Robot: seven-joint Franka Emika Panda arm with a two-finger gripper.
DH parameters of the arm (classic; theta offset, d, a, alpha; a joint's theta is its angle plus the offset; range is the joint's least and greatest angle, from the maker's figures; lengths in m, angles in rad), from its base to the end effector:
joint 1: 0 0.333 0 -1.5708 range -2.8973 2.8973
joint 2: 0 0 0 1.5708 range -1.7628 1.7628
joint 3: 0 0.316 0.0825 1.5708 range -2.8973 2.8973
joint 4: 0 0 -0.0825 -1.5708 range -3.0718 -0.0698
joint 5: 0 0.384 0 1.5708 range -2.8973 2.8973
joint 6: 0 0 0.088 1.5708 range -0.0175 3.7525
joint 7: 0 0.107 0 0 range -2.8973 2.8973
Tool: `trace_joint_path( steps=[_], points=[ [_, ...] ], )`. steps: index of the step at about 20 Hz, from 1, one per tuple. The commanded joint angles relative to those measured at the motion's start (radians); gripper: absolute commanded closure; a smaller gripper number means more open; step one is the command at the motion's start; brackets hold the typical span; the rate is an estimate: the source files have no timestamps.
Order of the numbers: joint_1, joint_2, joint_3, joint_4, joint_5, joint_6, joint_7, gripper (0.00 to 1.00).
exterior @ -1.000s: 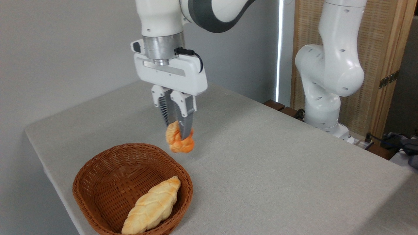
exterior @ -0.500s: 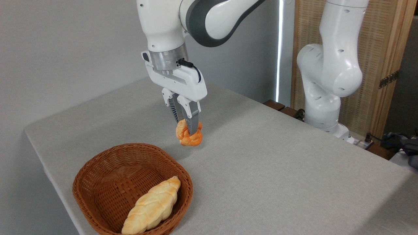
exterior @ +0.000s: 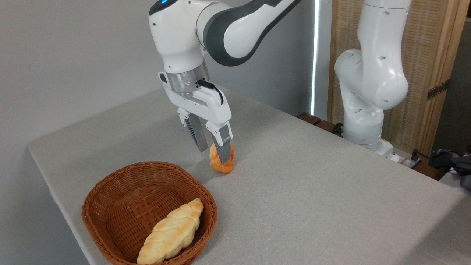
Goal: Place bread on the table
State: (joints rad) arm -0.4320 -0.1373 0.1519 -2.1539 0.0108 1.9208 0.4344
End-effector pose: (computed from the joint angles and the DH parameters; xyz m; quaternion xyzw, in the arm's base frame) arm 0.4793 -0.1353 0.4504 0.9346 -0.3524 -0.0481 0.0091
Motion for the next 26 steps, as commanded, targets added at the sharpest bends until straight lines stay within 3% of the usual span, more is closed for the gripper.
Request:
trace_joint_path(
  steps=[1,5,7,17,20,26],
  points=[
    [0.003,-0.004,0.015,0.009,-0.011,0.014,0.017,0.00],
    [0.010,-0.008,0.020,0.068,-0.012,0.015,0.017,0.00],
    [0.013,-0.008,0.055,0.107,-0.014,0.017,0.017,0.00],
    [0.016,0.004,0.165,0.134,-0.002,0.195,0.026,0.00],
    [0.018,0.002,0.173,0.134,-0.003,0.190,0.085,0.00],
    [0.018,0.002,0.173,0.132,-0.005,0.185,0.084,0.00]
  ],
)
